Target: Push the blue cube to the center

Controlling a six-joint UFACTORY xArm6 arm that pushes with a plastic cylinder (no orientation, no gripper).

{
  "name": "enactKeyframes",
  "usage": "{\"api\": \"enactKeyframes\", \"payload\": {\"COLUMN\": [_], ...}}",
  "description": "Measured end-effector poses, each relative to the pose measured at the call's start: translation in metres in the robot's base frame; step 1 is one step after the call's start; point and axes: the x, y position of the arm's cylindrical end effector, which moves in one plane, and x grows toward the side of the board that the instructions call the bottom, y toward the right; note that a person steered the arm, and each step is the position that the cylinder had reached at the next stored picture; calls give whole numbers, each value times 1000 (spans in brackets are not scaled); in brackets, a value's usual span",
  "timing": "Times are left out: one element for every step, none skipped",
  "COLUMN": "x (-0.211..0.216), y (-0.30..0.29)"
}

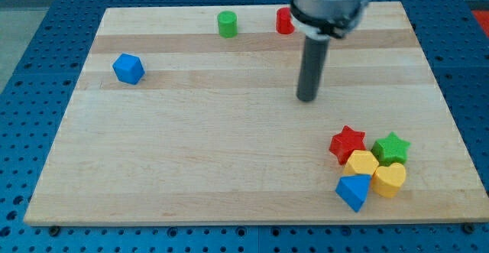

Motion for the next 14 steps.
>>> {"api": "enactKeyframes", "payload": {"x": [-48, -59, -59, -60, -60, -77, -93, -90, -89, -65, -58, -58, -52, -48], "y": [-45, -108, -178, -216, -219, -241, -281, -354, -365, -357, -346, -345, -333, -320]}}
